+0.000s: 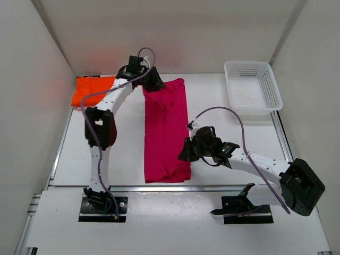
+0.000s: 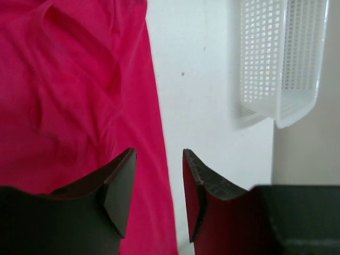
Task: Fold and stack the t-shirts
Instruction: Rotate the tshirt 90 degrees
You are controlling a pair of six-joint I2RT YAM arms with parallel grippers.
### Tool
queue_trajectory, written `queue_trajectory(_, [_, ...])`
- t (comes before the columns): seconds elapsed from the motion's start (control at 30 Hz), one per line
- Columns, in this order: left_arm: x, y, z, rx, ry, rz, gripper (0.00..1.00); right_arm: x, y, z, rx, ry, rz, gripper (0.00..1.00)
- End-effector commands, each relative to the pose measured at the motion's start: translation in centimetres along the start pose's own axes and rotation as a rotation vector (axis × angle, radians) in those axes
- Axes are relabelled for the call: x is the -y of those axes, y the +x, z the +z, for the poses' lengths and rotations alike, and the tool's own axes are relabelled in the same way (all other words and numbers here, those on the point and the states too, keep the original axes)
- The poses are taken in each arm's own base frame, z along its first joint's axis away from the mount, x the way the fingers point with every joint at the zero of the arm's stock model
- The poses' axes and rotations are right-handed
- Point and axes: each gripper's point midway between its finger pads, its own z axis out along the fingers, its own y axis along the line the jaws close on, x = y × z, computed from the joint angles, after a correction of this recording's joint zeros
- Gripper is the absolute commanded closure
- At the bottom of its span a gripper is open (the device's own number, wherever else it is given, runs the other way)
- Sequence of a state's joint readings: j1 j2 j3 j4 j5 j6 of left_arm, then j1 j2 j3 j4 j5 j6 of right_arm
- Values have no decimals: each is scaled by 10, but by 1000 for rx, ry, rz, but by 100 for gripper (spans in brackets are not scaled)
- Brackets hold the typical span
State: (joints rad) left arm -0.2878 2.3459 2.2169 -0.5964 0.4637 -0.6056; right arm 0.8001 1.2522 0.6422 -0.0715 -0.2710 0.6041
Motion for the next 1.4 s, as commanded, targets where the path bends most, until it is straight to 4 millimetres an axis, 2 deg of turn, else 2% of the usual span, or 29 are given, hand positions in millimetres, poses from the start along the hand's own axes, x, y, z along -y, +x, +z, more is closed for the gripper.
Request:
queue_trajectory(0.0, [-5, 58, -66, -78, -116, 87, 48, 22, 5, -3, 23, 28, 7, 100])
queue_trajectory(0.03, [-10, 70, -73, -73, -137, 87, 49, 26, 3, -2, 31, 34, 8, 100])
queue_trajectory(0.1, [-18, 109, -114, -26, -127, 76, 48, 41, 10, 1, 1, 62, 13, 100])
queue_trajectory(0.13, [-8, 112, -138, 17, -108, 75, 49, 42, 8, 4, -1, 64, 9, 100])
queue_trajectory(0.17, [-29, 140, -141, -14, -143, 39, 48, 45, 13, 6, -20, 75, 9, 100])
queue_trajectory(0.23, [-39, 176, -165, -30, -166, 60, 49, 43, 17, 11, -36, 69, -8, 100])
queue_trajectory(0.27, [-44, 184, -172, -38, -191, 77, 48, 44, 21, 11, -41, 67, -6, 100])
queue_trajectory(0.3, [-52, 203, -182, -62, -214, 78, 48, 41, 24, 12, -57, 64, -2, 100])
queue_trajectory(0.33, [-50, 206, -193, -43, -211, 112, 47, 40, 30, 14, -73, 59, -6, 100])
queue_trajectory(0.37, [-64, 225, -197, -77, -244, 101, 47, 41, 30, 15, -74, 61, 1, 100])
queue_trajectory(0.43, [-80, 248, -215, -84, -249, 73, 47, 36, 28, 20, -72, 33, 10, 100])
queue_trajectory(0.5, [-92, 260, -227, -79, -262, 39, 47, 37, 34, 25, -101, 25, 15, 100])
queue_trajectory(0.53, [-92, 262, -233, -60, -251, 37, 48, 32, 36, 29, -115, 9, 13, 100])
queue_trajectory(0.57, [-94, 263, -235, -56, -254, 30, 47, 30, 45, 32, -151, 6, 3, 100])
queue_trajectory(0.63, [-98, 267, -240, -55, -263, 35, 47, 10, 38, 39, -151, -38, -28, 100])
queue_trajectory(0.8, [-111, 290, -243, -120, -313, 52, 46, -30, 42, 46, -209, -160, -74, 100])
queue_trajectory(0.9, [-104, 299, -241, -130, -299, 61, 45, -43, 49, 44, -237, -183, -95, 100])
queue_trajectory(1.07, [-95, 322, -236, -162, -266, 41, 44, -34, 47, 25, -181, -166, -77, 100])
queue_trajectory(1.1, [-94, 324, -236, -158, -283, 64, 44, -34, 41, 19, -158, -167, -74, 100])
queue_trajectory(1.2, [-95, 335, -232, -183, -284, 50, 44, -16, 41, 5, -143, -131, -43, 100])
queue_trajectory(1.3, [-103, 353, -227, -231, -308, 53, 44, 5, 45, -11, -132, -68, 16, 73])
queue_trajectory(1.33, [-104, 353, -226, -228, -313, 55, 44, 7, 40, -15, -106, -63, 23, 73])
queue_trajectory(1.37, [-103, 358, -226, -235, -308, 46, 43, 13, 43, -19, -105, -51, 56, 71])
